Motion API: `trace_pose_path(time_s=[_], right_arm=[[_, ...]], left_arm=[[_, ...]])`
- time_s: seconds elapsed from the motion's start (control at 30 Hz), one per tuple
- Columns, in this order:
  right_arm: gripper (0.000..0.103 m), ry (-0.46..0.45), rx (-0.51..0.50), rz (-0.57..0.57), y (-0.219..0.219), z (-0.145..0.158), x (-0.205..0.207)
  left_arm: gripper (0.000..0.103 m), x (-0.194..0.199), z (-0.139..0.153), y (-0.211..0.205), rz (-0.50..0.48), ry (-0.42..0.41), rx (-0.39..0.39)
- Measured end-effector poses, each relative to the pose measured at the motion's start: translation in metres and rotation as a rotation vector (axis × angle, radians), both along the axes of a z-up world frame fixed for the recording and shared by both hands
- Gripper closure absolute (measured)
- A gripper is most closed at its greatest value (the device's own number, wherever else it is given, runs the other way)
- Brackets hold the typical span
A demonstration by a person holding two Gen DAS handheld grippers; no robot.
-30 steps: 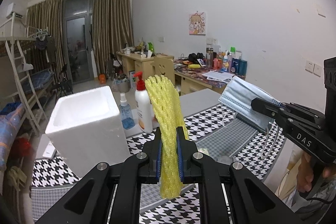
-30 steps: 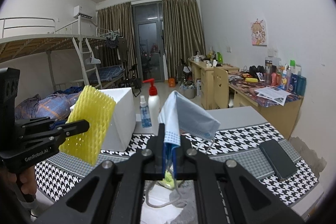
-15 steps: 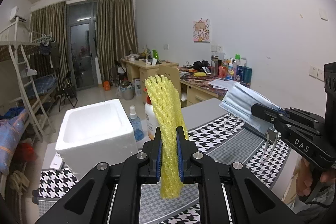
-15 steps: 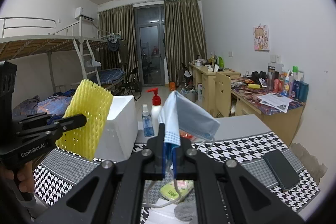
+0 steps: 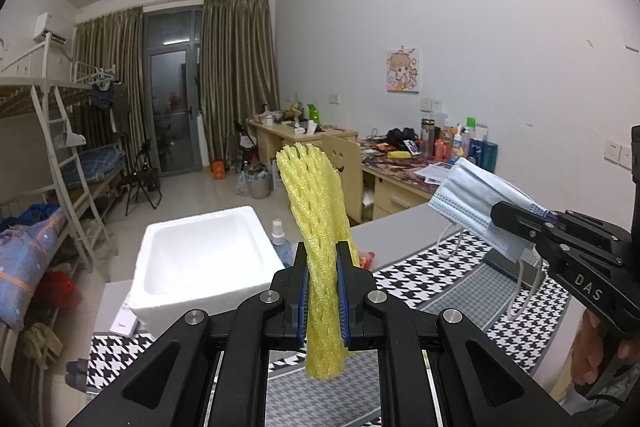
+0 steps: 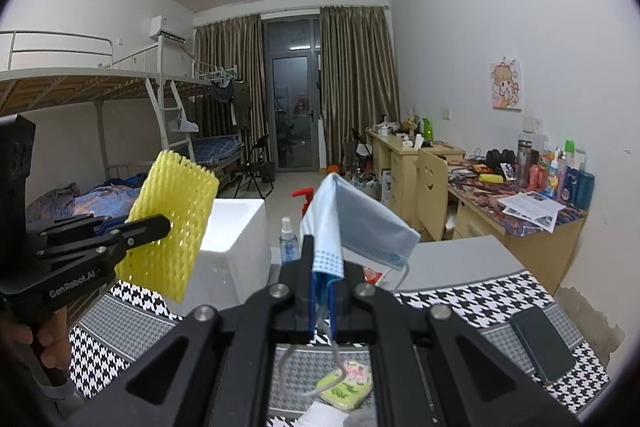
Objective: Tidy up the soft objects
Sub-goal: 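Lift the yellow mesh and blue mask and carry both toward the white foam box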
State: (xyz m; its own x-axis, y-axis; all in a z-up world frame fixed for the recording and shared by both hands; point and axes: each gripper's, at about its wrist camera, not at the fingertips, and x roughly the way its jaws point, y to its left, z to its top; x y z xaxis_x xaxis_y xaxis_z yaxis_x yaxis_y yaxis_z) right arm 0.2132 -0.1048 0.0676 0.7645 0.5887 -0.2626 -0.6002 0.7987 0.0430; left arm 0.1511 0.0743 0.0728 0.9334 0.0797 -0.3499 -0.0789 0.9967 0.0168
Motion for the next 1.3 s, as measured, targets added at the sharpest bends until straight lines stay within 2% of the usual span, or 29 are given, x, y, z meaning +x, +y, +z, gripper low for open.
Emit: trace_pose_path(time_s=[0.6,1.3], right_arm=[[0.096,-0.025,-0.020,0.037,0.031,0.014,0.017],[0.096,-0.061,-0.039,0.113,0.081,0.030,0.020]], left_arm=[[0.090,0.009,0.015,0.024,0.109,-0.031,0.015],[0.090,0.021,0.020,0.054,0.236,-0.042,0.032]])
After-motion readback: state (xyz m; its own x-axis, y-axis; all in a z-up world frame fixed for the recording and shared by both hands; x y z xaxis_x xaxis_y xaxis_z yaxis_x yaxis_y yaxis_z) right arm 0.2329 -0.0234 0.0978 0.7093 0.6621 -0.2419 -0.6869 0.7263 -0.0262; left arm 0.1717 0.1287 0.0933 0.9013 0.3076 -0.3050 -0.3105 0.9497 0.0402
